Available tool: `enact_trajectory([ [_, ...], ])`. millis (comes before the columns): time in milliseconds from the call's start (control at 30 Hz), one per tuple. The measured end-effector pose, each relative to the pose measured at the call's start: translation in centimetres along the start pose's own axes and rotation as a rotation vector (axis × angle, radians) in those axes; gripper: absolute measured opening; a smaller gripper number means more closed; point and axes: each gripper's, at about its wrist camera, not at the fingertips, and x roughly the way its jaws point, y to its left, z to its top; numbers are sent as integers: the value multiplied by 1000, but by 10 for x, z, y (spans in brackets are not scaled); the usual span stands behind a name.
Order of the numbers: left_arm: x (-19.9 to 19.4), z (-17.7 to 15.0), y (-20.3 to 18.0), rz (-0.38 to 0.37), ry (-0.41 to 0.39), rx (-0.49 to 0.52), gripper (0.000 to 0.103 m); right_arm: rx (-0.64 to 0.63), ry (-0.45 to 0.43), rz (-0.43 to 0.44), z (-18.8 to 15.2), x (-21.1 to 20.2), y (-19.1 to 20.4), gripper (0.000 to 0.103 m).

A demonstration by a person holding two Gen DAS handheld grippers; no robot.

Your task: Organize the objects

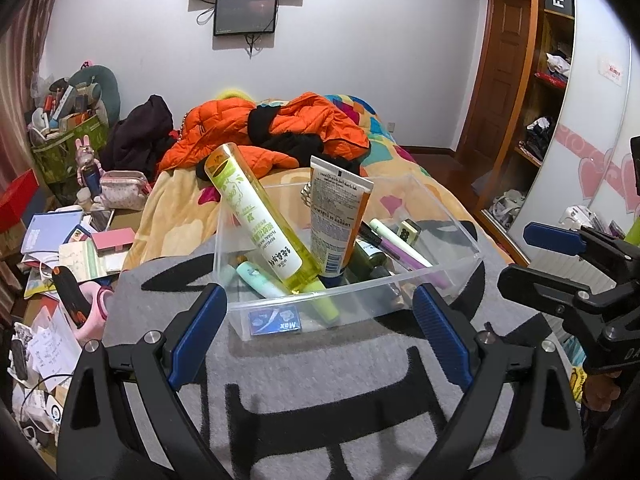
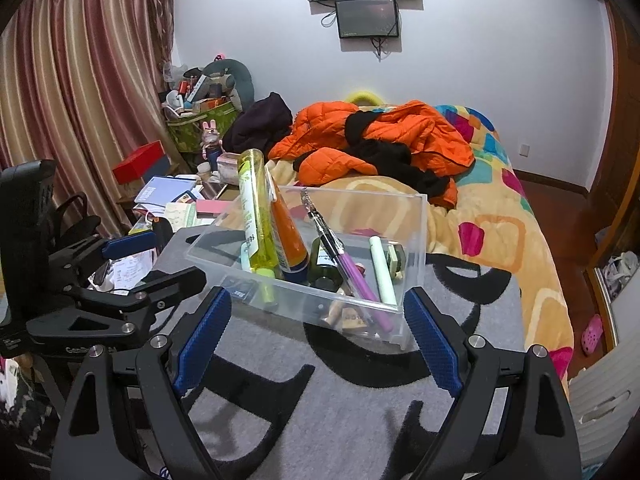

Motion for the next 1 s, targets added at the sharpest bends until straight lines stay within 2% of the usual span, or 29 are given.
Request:
enact_trajectory([
  [1000, 2, -9, -5, 13, 13, 1, 95, 29, 19, -4, -6, 4, -2, 87],
])
